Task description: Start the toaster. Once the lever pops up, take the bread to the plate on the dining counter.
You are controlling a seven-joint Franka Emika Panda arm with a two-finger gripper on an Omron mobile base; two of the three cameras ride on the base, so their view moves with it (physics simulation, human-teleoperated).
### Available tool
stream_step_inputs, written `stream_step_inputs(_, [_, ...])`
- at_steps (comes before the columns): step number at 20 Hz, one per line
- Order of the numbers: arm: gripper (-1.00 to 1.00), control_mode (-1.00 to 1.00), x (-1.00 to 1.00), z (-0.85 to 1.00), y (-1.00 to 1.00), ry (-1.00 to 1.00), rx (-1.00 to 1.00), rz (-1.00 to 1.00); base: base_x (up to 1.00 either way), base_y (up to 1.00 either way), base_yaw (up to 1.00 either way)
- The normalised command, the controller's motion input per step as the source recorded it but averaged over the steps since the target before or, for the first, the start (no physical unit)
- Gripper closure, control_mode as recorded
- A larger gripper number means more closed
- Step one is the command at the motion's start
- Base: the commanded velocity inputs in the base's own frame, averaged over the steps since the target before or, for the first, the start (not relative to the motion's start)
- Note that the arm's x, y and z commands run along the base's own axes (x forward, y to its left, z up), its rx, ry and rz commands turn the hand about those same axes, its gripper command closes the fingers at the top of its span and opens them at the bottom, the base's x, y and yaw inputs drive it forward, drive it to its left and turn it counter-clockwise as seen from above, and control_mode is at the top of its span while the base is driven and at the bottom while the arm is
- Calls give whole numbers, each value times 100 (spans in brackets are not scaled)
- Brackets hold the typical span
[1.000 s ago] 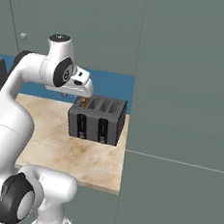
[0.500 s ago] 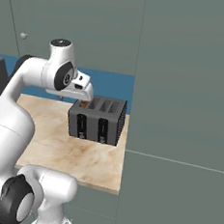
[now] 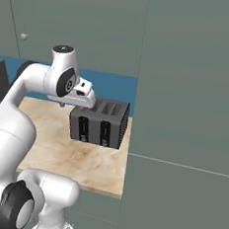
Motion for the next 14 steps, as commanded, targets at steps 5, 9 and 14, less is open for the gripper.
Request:
stream_step_inputs(5, [-100,-100,0,-19,0,0,0,0,0,0,0])
stream_step_inputs(9, [-100,-100,0,-14,0,0,0,0,0,0,0])
stream_step_inputs(14, [-100,-100,0,-13,1,0,0,0,0,0,0])
